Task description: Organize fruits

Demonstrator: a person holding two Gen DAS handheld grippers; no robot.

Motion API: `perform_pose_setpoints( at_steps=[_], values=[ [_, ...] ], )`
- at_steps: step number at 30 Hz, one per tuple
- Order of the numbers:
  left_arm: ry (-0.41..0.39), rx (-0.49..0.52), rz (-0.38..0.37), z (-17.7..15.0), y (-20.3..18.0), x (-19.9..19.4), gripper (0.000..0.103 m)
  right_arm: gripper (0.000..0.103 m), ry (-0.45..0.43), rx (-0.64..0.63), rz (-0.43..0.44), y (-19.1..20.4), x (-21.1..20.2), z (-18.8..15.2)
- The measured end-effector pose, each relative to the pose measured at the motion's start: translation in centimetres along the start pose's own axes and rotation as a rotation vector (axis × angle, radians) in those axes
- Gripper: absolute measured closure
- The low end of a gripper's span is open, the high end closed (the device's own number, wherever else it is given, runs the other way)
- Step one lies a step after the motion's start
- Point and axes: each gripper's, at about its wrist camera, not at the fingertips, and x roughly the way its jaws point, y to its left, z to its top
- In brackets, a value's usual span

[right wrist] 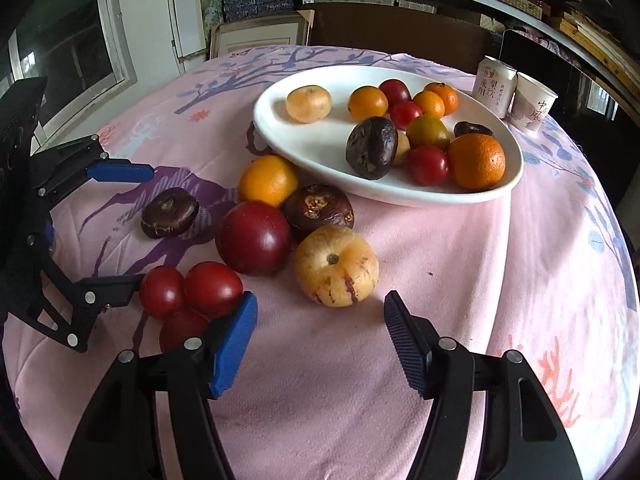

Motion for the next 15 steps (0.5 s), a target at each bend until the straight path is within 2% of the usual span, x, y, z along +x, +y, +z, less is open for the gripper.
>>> perform_pose_setpoints(
  at_steps=[1,4,7,10,11,12,13,14,15],
  values=[
    [0.006,-0.022,-0.033,0.0,0.3,0.2,0.026,0.036,-0.004,-0.005,-0.004,0.1,-0.1,0.0],
    [0.027,-0.094,-0.075,0.2,1.2,0.8,0.027,0.036,-0.008,0.002,-0.009,0.0,-0.1,0.1],
    [0.032,-0.119,-0.097,0.2,1.2,1.0,0.029,0.036,-0.019,0.011,-0.03,-0.2,-0.1,0.3],
    [0.025,-0.136,-0.135,0.5,1.2,1.3,0.039,0.036,-0.017,0.012,-0.055,-0.2,0.1,0.6],
    [0.023,-0.146,-0.137,0.5,1.4,1.3,0.046,0.038,-0.01,0.014,-0.079,-0.2,0.3,0.6],
    [0.019,-0.168,-0.139,0.6,1.7,1.3,0.052,0.049,-0.003,0.015,-0.091,-0.2,0.4,0.7],
    [0.017,-0.2,-0.141,0.5,2.1,1.2,0.062,0.059,-0.005,0.024,-0.056,-0.3,0.3,0.7],
    [0.019,-0.227,-0.16,0.7,2.5,1.3,0.062,0.064,-0.002,0.038,-0.043,-0.4,0.2,0.7],
    [0.013,-0.254,-0.187,0.6,2.8,1.2,0.062,0.064,0.001,0.046,-0.039,-0.4,0.2,0.7]
  ],
)
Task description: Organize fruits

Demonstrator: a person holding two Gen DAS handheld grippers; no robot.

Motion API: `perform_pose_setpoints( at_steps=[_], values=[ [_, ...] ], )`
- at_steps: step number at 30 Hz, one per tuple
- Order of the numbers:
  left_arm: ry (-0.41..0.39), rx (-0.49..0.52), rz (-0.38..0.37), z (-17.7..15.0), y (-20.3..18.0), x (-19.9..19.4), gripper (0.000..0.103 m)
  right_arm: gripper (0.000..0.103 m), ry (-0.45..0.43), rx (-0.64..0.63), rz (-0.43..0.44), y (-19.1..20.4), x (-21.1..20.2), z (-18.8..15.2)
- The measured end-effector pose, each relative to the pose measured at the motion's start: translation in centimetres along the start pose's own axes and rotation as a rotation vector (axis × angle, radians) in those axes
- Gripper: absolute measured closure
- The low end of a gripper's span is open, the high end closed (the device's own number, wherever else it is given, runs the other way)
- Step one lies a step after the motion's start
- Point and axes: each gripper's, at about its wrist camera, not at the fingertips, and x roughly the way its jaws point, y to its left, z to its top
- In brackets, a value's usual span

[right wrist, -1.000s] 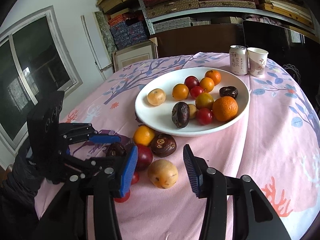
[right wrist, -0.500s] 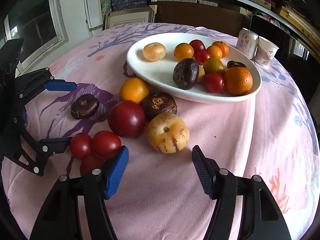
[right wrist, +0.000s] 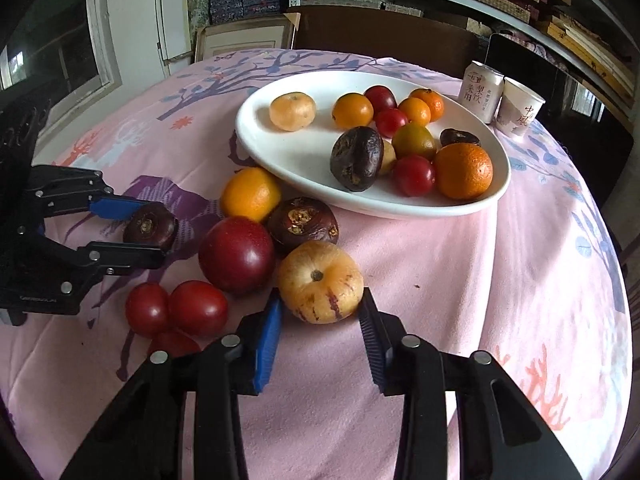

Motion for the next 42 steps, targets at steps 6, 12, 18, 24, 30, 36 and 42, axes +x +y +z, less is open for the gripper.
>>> perform_pose_setpoints(
  at_steps=[6,12,18,24,30,36,42],
  values=[
    [-0.07,0.058,-0.027,0.9,-1.0,-2.4,0.063,0.065,-0.078,0.057,0.032,-1.5,-2.2,0.9],
    [-0.159,0.089,0.029,4.9,-1.3,-3.8,0.063,0.065,-0.179,0.058,-0.071,-3.4,-4.9,4.5],
    [-0.134,0.088,0.161,9.3,0.0,0.6,0.063,0.065,-0.213,0.055,-0.099,-6.9,-3.0,9.4],
    [-0.121,0.059,0.136,10.7,0.1,3.8,0.063,0.065,-0.161,0.146,-0.081,-9.2,1.2,11.3],
    [-0.129,0.054,0.087,11.1,-0.8,4.6,0.062,0.056,-0.132,0.161,-0.06,-9.4,2.9,11.9],
    [-0.185,0.015,0.189,10.1,0.1,2.6,0.005,0.004,-0.241,0.104,-0.137,-9.6,-1.0,10.4],
    [-0.179,0.031,0.254,7.9,-0.2,-0.1,0.004,0.004,-0.243,0.06,-0.135,-8.8,-3.8,7.2]
  ],
)
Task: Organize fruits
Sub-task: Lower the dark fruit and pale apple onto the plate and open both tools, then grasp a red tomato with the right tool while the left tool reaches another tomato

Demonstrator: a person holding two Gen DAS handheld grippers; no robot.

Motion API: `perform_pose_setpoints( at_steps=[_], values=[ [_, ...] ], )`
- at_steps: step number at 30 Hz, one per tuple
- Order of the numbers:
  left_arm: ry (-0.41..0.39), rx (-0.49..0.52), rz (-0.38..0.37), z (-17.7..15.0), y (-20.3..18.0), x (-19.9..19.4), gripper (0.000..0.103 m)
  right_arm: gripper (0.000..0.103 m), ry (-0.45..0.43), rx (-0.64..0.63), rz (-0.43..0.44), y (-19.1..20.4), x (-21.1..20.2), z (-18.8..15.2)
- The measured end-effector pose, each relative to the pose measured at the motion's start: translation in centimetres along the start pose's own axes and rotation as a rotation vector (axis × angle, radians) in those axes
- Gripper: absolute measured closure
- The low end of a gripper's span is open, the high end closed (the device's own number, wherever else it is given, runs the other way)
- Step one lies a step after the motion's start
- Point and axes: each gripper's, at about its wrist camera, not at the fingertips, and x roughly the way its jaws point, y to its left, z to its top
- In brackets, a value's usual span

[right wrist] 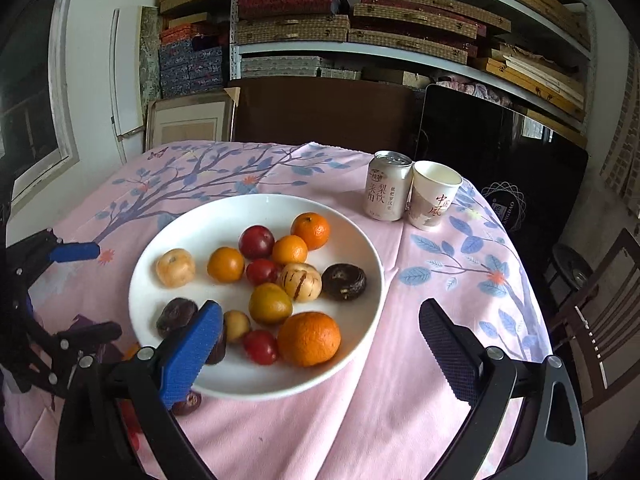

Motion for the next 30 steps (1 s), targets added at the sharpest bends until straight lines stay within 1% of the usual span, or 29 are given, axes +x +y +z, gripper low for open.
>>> perform_pose_setpoints(
  at_steps=[4,8,10,13,15,17,20,23,25,28,29,30],
  values=[
    [0.009,0.003,0.041,-1.1,-0.4,-1.7,0.004,0.004,0.007,-0.013,0.009,0.9,-1.0,-1.4],
    [0.003,-0.065,0.144,-2.0,-0.1,-3.5,0.005,0.004,-0.009,0.0,0.059,2.2,-2.6,-2.3],
    [0.002,-0.092,0.166,-2.4,0.0,-4.5,0.005,0.004,-0.024,-0.003,0.081,3.1,-3.8,-2.9],
    [0.014,-0.108,0.176,-3.5,-0.3,-5.8,0.005,0.004,-0.026,-0.006,0.137,4.6,-5.3,-4.4],
    [0.025,-0.112,0.178,-4.4,-0.5,-6.3,0.004,0.004,0.005,-0.017,0.182,5.9,-5.7,-5.9],
    [0.03,-0.112,0.186,-5.1,-0.6,-6.6,0.004,0.004,0.051,-0.049,0.203,7.4,-5.6,-7.4],
    [0.026,-0.113,0.217,-5.9,-0.5,-6.9,0.005,0.004,0.112,-0.095,0.184,9.3,-5.1,-9.1],
    [0.017,-0.12,0.218,-6.4,-0.2,-7.4,0.004,0.004,0.155,-0.078,0.179,10.5,-5.0,-10.4],
    [0.016,-0.128,0.21,-6.6,-0.1,-7.7,0.004,0.007,0.165,-0.06,0.193,11.0,-5.1,-10.8],
    [0.018,-0.128,0.202,-6.9,-0.3,-7.9,0.004,0.014,0.188,-0.058,0.183,11.8,-4.7,-10.9],
    [0.018,-0.122,0.199,-6.8,-0.4,-7.9,0.004,0.017,0.198,-0.061,0.177,12.0,-4.4,-10.9],
    [0.015,-0.113,0.196,-6.9,-0.6,-8.0,0.005,0.024,0.211,-0.067,0.166,12.3,-4.2,-11.0]
  ],
)
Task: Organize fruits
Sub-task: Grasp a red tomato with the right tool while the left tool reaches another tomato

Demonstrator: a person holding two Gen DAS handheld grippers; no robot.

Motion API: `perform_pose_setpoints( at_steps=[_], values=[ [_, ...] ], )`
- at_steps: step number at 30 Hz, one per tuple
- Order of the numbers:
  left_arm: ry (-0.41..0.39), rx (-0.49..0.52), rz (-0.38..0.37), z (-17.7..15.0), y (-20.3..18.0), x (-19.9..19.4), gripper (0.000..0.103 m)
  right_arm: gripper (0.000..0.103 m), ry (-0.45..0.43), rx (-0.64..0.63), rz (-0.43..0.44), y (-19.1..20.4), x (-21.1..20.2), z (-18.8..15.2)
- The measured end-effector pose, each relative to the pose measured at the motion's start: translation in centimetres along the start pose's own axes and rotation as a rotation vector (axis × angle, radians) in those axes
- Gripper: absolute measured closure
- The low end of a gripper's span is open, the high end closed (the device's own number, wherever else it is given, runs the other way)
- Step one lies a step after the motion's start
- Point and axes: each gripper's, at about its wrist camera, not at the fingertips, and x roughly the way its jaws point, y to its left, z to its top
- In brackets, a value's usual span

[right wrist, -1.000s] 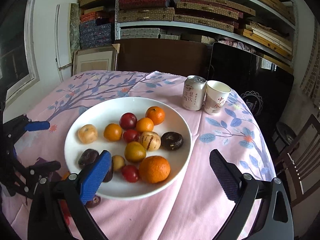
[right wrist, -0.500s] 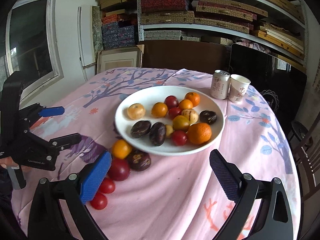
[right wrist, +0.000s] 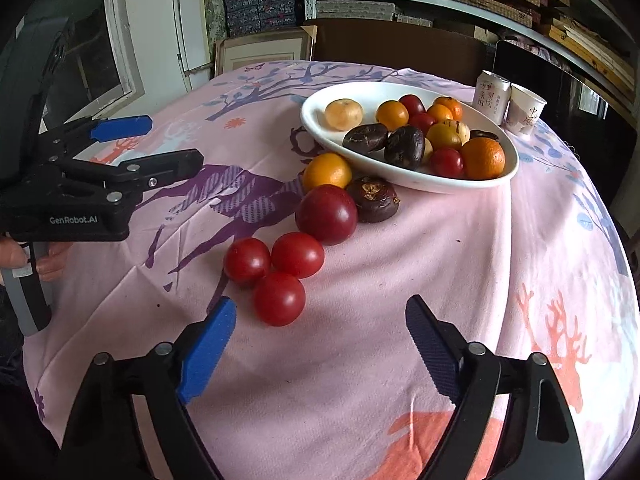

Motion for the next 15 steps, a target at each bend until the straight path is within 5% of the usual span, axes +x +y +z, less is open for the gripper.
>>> perform_pose_setpoints(
  at_steps=[5,15],
  values=[
    [0.005,0.028,0.004,-0.2,-0.7,-0.1,0.004,0.075,0.047,-0.032,0.072,1.4,1.0,0.2],
    [0.025,0.159,-0.08,-1.7,-3.9,0.3,0.004,0.076,-0.006,-0.032,-0.014,0.8,-1.7,-1.0]
  ],
)
